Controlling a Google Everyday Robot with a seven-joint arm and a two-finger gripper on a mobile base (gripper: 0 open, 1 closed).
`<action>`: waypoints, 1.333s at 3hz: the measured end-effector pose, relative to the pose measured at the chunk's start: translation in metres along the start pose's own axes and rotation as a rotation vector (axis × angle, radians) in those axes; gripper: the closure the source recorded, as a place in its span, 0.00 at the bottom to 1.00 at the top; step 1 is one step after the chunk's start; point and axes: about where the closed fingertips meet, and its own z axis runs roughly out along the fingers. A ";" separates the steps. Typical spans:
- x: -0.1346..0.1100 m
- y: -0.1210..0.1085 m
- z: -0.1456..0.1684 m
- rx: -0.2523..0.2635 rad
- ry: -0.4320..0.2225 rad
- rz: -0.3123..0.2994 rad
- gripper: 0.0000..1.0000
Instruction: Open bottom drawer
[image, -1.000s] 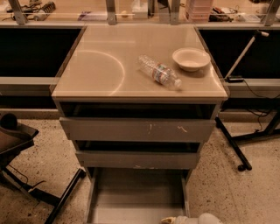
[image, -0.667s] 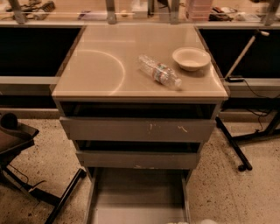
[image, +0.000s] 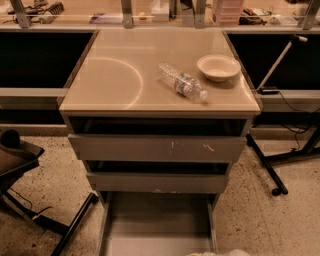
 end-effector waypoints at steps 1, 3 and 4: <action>0.000 0.000 0.000 0.000 0.000 0.000 0.58; 0.000 0.000 0.000 0.000 0.000 0.000 0.11; 0.000 0.000 0.000 0.000 0.000 0.000 0.00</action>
Offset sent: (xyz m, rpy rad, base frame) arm 0.0000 0.0000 0.0000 0.0000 0.0000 0.0000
